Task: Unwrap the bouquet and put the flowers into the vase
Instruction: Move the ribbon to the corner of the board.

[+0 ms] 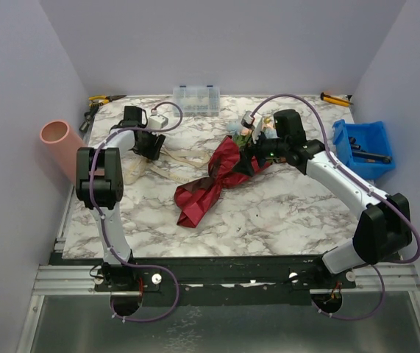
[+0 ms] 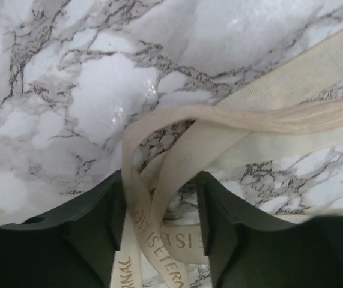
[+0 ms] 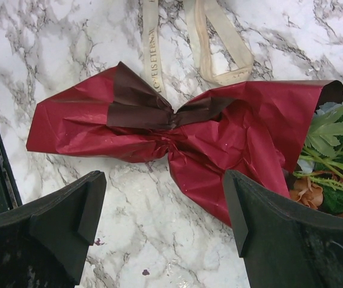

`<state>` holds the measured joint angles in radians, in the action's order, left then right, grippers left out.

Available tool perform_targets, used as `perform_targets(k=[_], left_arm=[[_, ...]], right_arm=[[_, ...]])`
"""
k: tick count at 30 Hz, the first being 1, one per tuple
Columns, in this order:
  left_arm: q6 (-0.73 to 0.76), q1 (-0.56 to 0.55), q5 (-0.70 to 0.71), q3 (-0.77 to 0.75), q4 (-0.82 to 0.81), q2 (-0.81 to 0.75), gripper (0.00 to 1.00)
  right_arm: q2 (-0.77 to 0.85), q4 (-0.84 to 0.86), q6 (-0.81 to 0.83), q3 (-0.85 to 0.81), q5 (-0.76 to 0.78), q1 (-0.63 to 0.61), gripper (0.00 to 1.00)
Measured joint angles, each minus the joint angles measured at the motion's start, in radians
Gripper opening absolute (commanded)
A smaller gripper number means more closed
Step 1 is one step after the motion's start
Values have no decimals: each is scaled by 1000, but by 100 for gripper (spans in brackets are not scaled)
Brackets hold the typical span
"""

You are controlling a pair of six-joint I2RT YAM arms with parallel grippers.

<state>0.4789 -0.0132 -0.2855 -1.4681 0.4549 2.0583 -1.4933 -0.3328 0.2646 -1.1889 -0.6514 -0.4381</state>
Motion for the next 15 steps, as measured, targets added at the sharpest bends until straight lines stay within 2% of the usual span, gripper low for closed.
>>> perform_targets(k=[7, 8, 15], left_arm=[[39, 28, 3, 206, -34, -144, 3], [48, 34, 6, 241, -29, -172, 0], [142, 121, 40, 499, 67, -405, 0]], right_arm=[[0, 16, 0, 10, -6, 8, 89], [0, 18, 0, 13, -6, 8, 89], [2, 27, 1, 37, -16, 16, 89]])
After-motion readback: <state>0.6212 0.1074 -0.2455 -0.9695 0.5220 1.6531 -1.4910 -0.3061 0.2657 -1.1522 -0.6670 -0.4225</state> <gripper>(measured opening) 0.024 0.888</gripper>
